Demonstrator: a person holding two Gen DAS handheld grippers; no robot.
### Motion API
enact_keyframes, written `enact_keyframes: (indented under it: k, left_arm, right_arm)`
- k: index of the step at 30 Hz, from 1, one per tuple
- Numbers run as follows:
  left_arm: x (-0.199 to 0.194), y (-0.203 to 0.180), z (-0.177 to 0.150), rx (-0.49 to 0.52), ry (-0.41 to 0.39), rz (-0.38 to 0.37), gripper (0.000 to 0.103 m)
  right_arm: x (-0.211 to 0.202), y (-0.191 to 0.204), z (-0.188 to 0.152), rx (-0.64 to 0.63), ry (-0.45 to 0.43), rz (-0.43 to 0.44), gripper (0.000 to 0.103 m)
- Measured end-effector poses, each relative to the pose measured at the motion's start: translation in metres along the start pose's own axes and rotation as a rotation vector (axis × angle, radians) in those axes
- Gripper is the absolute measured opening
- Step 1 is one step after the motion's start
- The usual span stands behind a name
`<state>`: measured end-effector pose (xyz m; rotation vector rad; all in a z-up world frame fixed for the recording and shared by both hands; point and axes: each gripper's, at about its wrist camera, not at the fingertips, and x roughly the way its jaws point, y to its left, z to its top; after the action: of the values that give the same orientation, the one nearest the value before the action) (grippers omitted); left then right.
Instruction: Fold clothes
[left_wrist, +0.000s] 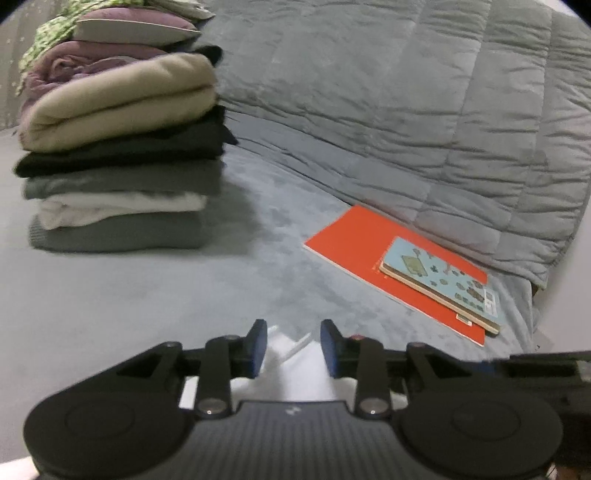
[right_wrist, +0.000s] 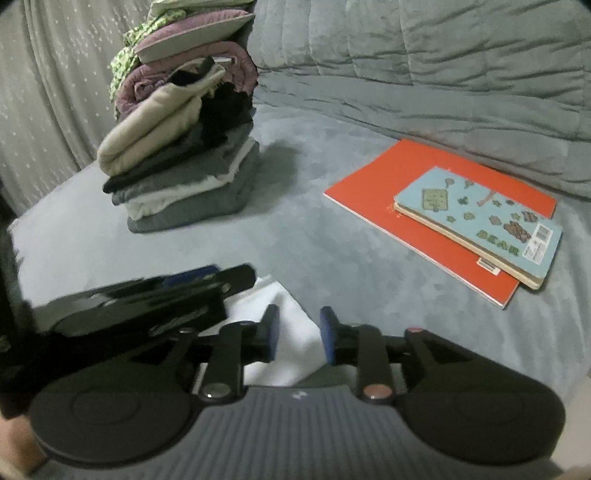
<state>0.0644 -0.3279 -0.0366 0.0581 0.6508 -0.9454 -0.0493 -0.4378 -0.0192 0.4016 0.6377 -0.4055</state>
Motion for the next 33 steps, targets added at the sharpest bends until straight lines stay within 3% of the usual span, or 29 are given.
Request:
enact_keyframes:
  k: [17,33]
  left_arm:
    - [-0.096,0.049,-0.018,-0.080,-0.008,0.244,0.042]
    - [-0.187,0.115,-0.071,-0.194,0.018,0.429,0.044]
  right_arm:
    - [-0.012,0.062,-0.011,-0.101,0.006,0.110,0.036]
    - [-0.008,0.148,-0.038,-0.266,0.068,0.230,0.039]
